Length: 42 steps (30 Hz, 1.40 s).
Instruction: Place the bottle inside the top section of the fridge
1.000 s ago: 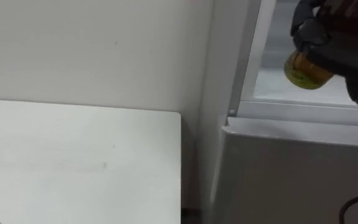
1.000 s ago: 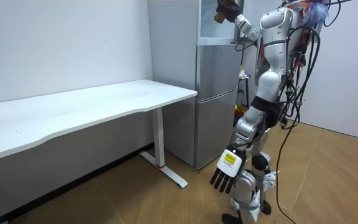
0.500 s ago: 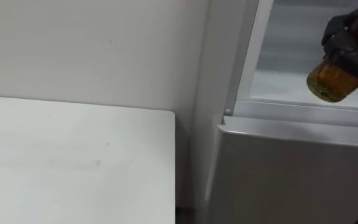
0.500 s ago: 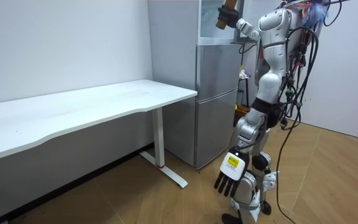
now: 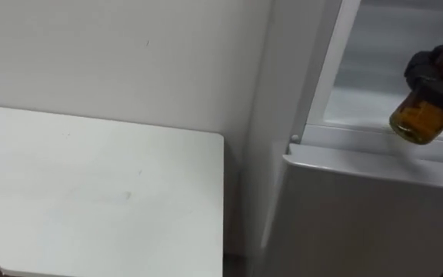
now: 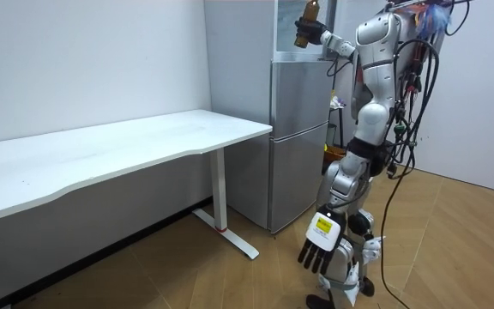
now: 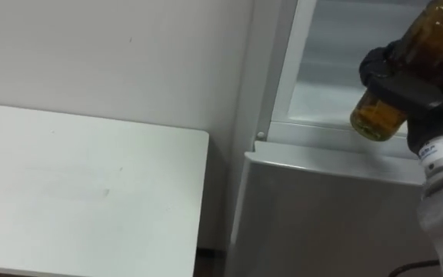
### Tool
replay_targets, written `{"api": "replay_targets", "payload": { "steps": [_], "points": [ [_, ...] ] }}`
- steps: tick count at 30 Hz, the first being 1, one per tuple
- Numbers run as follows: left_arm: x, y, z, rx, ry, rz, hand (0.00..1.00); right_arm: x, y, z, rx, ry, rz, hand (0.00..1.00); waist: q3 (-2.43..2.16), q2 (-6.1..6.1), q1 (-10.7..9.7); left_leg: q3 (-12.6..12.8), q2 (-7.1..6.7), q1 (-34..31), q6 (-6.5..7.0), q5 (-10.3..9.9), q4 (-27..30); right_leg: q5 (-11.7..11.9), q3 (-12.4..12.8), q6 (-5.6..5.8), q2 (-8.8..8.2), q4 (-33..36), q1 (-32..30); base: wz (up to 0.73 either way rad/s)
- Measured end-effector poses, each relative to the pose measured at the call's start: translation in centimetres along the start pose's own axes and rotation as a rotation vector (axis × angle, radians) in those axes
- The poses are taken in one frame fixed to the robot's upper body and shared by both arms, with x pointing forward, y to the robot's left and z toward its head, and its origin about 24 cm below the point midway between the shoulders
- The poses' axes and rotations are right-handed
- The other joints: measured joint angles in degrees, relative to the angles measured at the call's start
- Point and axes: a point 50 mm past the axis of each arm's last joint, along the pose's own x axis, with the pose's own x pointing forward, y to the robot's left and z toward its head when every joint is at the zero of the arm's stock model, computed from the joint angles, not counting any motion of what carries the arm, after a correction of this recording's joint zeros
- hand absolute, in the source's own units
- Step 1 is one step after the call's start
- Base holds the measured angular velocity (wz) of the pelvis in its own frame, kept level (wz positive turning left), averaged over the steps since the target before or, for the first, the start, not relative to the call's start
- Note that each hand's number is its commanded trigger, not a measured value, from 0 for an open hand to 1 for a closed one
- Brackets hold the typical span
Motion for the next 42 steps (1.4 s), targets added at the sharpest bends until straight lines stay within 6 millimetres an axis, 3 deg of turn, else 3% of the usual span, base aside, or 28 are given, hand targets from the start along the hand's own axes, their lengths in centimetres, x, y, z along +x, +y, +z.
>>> {"api": "replay_targets", "payload": {
  "steps": [6, 15, 26, 30, 35, 42],
  "points": [
    [0.0, 0.4, -0.1, 0.011, 0.000, 0.012, 0.00, 1.4, -0.2, -1.2, -0.023, 0.069, -0.068, 1.00, 0.06, -0.16, 0.8, -0.1, -0.02, -0.1, 0.00, 0.0, 0.0, 0.0, -0.2, 0.00, -0.02, 0.0, 0.0, 0.01],
    [0.1, 0.8, -0.6, 0.020, 0.027, 0.018, 0.00, 2.4, 0.0, -1.1, -0.040, 0.084, -0.088, 1.00, 0.06, -0.53, 1.4, -0.8, 0.01, -0.4, -0.03, 0.0, 0.0, 0.0, -1.1, 0.00, -0.01, -0.1, 0.0, 0.03],
    [0.1, 1.2, -0.5, -0.011, 0.027, 0.009, 0.00, 3.8, 0.7, 1.1, -0.127, 0.018, -0.061, 1.00, 0.04, -0.56, 2.2, -1.0, 0.03, -0.6, -0.05, 0.0, 0.1, 0.0, -1.7, 0.00, -0.02, -0.1, 0.0, 0.01],
    [0.2, 1.5, -0.3, -0.009, 0.019, 0.009, 0.00, 4.6, -0.2, 0.7, -0.230, 0.058, -0.065, 1.00, 0.03, -1.14, 3.6, -1.3, 0.01, -0.6, -0.04, 0.0, 0.1, 0.0, -1.8, 0.01, -0.05, -0.1, 0.0, 0.01],
    [0.3, 2.0, -0.3, -0.004, 0.018, 0.022, 0.00, 4.8, -0.9, -0.7, -0.331, 0.107, -0.074, 1.00, -0.03, -1.95, 3.7, -2.5, -0.06, -1.4, -0.12, 0.0, 0.3, 0.0, -3.2, 0.01, -0.06, -0.1, -0.2, 0.11],
    [0.2, 2.1, -0.7, -0.002, 0.028, 0.023, 0.00, 5.0, -2.0, -0.4, -0.382, 0.118, -0.074, 1.00, -0.02, -2.28, 5.2, -3.8, -0.26, -1.6, -0.12, 0.1, 0.6, 0.0, -4.6, 0.02, -0.17, -0.2, 0.2, 0.09]
  ]
}}
